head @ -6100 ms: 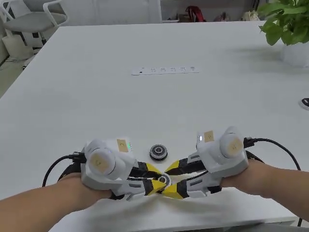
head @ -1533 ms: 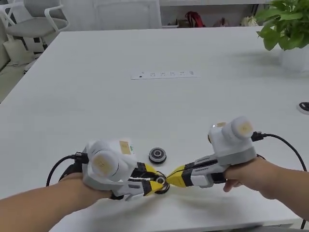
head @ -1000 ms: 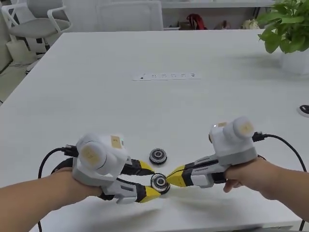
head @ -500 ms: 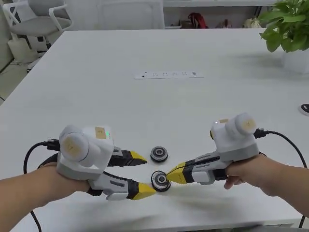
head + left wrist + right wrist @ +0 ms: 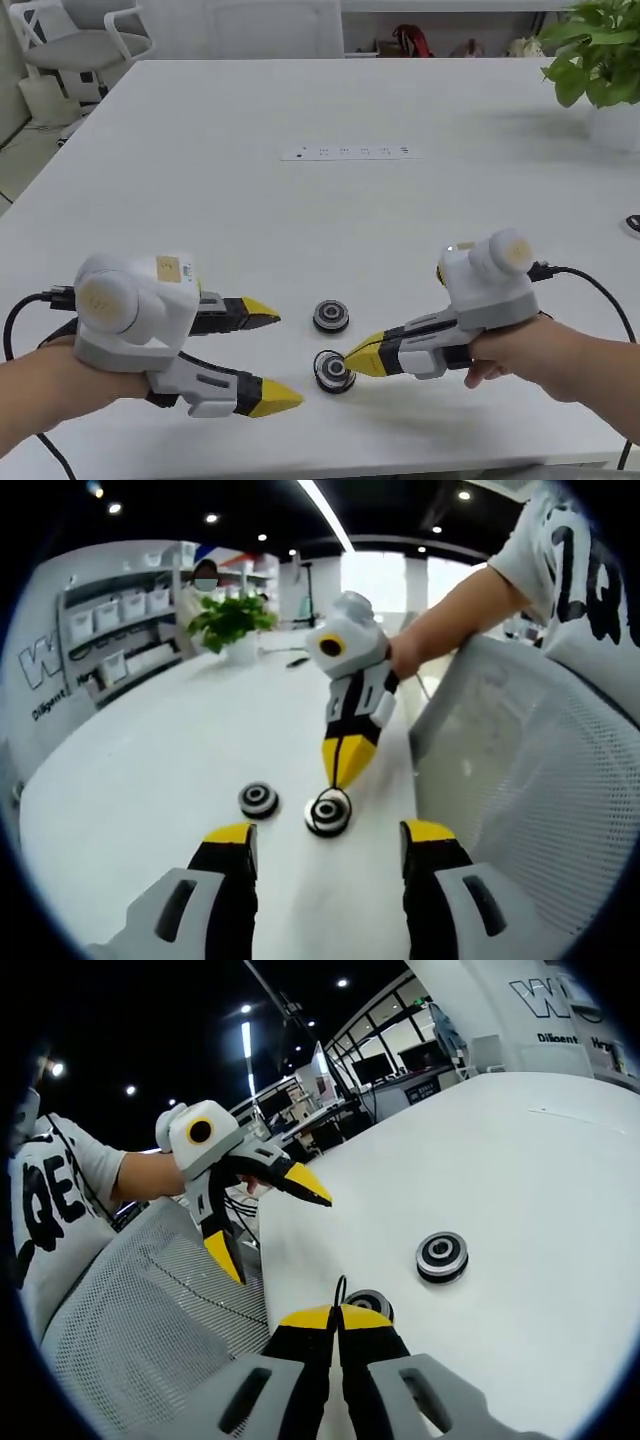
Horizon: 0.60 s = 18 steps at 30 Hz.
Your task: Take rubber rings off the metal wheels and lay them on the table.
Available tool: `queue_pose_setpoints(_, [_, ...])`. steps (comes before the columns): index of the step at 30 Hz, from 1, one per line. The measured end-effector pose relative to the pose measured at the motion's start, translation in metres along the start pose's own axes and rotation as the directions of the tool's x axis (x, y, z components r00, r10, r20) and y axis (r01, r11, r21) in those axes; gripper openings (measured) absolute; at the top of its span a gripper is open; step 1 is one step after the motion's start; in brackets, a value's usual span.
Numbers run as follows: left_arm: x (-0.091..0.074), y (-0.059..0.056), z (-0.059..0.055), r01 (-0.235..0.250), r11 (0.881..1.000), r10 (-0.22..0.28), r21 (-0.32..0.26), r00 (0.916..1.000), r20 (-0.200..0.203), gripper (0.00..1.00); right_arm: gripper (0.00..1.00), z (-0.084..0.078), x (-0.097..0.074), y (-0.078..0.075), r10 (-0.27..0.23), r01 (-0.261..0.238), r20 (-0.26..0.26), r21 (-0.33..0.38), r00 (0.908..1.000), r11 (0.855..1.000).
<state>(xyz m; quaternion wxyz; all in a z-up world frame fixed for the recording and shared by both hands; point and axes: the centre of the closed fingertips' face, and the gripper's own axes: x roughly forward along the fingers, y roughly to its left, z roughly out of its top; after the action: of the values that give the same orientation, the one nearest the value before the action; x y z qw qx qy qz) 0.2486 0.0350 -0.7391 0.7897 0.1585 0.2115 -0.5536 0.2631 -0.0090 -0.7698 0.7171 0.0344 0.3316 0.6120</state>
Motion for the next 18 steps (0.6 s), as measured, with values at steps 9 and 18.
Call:
queue_pose_setpoints(9, [-0.014,0.006,-0.002,-0.04,0.999,0.04,-0.032,0.999,0.019,0.66,0.0,0.004,0.002,0.004,0.014,-0.014,0.004,-0.002,0.9999,1.0])
queue_pose_setpoints(18, [-0.023,0.012,-0.006,-0.071,0.997,0.072,-0.038,0.9971,0.025,0.73,0.0,0.011,0.004,0.009,0.029,-0.028,0.009,-0.009,0.9996,1.0])
